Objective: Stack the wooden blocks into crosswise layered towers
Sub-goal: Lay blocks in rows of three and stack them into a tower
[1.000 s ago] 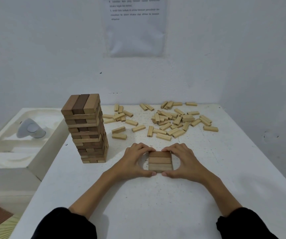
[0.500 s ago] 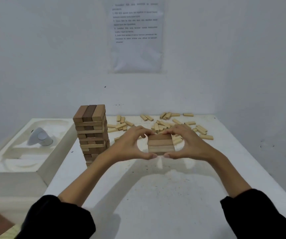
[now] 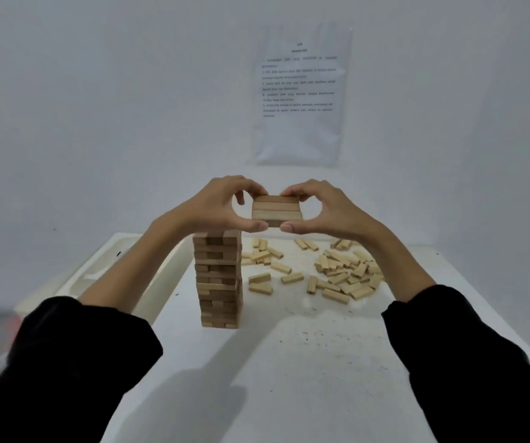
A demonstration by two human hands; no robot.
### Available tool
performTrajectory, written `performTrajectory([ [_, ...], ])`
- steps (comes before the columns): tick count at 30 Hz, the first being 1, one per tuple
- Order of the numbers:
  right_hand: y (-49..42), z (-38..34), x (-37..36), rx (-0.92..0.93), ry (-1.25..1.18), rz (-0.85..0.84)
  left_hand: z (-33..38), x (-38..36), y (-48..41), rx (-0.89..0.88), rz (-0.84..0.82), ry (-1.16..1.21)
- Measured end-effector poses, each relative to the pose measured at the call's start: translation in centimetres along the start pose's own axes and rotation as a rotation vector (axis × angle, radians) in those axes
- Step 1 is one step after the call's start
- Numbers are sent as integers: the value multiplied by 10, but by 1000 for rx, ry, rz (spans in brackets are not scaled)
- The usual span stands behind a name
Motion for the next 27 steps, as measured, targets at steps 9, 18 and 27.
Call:
performTrajectory([
  [9,-36,-14,-70,-37,-61,30,-65,33,16,174,-95,5],
  [18,-39,-16,-87,-69,-8,-33,-85,28,27,186,-104,41],
  [27,-36,-19,-85,-73,13,-46,-88,24,29,177,-112,20],
])
Point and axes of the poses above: each hand's wrist, its own y-axis away from the middle knuckle, its own x-axis out of the back of the hand, z = x × y, the point moved 3 cm from there along -y, towards the middle knuckle, and after that the axes turned 10 degrees about z, right-handed, at the moved point
